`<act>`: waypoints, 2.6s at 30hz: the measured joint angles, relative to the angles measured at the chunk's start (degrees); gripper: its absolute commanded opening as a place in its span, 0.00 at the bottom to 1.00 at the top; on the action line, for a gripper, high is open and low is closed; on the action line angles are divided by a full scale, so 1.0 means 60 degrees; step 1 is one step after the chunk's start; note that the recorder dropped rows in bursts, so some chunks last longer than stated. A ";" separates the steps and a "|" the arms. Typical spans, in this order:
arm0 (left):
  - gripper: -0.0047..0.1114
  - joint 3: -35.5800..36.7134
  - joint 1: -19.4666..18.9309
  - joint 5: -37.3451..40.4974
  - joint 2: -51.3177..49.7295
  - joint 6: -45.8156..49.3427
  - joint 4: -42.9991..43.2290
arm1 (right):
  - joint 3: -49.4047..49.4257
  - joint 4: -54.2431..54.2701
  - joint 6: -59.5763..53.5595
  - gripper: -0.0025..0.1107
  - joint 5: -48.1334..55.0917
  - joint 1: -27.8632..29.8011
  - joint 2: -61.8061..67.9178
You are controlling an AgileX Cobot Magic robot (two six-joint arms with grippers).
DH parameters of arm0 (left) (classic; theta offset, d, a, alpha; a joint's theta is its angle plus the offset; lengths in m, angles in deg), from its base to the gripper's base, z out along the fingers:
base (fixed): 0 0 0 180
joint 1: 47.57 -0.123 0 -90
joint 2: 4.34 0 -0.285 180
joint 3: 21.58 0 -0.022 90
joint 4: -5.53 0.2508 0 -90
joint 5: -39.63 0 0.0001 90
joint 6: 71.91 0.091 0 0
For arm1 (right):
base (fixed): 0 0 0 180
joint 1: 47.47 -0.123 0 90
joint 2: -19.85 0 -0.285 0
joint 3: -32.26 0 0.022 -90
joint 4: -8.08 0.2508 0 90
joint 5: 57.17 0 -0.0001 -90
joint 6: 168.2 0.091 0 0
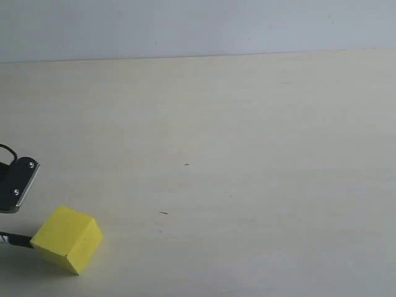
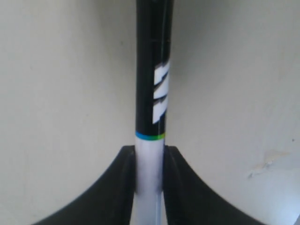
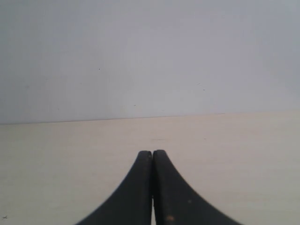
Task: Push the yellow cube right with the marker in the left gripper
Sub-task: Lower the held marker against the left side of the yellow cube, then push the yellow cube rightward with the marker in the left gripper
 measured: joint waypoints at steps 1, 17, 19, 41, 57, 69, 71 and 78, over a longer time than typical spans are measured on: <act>0.04 0.0000 0.0281 0.0000 0.0000 0.0000 -0.0137 | 0.0000 0.0000 0.0000 0.02 0.0000 0.0000 0.0000; 0.04 -0.0227 0.0495 0.1132 0.0000 -0.0326 -0.0154 | 0.0000 0.0000 0.0000 0.02 0.0000 0.0000 0.0000; 0.04 -0.0227 0.0495 0.1132 0.0000 -0.0391 -0.0239 | 0.0000 0.0000 0.0000 0.02 0.0000 0.0000 0.0000; 0.04 -0.0227 0.0842 0.0055 0.0000 -0.1155 -0.3064 | 0.0000 0.0000 0.0000 0.02 0.0000 0.0000 0.0000; 0.04 -0.0290 0.1485 -0.0863 0.0000 -0.1177 -0.1316 | 0.0000 0.0000 0.0000 0.02 0.0000 0.0000 0.0000; 0.04 -0.0883 0.2499 -0.0839 -0.0283 -0.0299 -0.2474 | 0.0000 0.0000 0.0000 0.02 0.0000 0.0000 0.0000; 0.04 -0.0883 0.2650 -0.0939 -0.0283 -0.0255 -0.2563 | 0.0000 0.0000 0.0000 0.02 0.0000 0.0000 0.0000; 0.04 -0.0903 0.2034 -0.0715 -0.0303 -0.0255 -0.2464 | 0.0000 0.0000 0.0000 0.02 0.0000 0.0000 0.0000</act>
